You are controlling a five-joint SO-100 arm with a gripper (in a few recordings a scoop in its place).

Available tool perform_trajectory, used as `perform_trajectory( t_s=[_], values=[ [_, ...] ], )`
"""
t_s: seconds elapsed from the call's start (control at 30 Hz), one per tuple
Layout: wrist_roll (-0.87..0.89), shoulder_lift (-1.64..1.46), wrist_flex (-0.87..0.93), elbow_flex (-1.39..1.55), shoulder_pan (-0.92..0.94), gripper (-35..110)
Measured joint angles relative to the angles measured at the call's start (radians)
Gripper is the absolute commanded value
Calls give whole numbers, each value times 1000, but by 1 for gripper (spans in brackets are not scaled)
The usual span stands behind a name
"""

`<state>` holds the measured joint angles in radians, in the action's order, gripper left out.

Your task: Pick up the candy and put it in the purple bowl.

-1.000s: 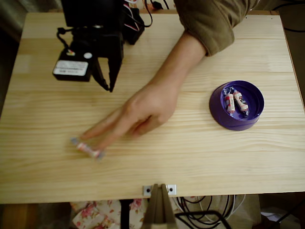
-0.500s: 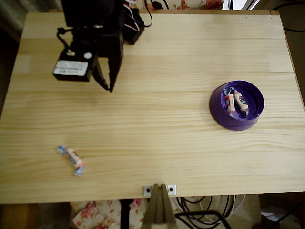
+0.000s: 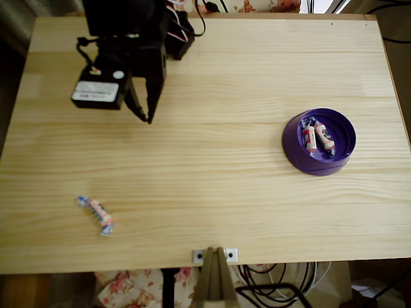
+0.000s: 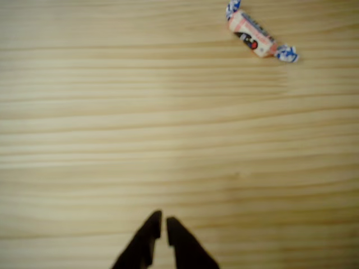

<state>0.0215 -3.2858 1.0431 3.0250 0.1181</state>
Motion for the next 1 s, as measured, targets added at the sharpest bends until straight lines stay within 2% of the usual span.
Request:
perform_trajectory(
  t_s=[1.0],
  values=[
    [-18, 0, 0, 0, -15, 0]
  ],
)
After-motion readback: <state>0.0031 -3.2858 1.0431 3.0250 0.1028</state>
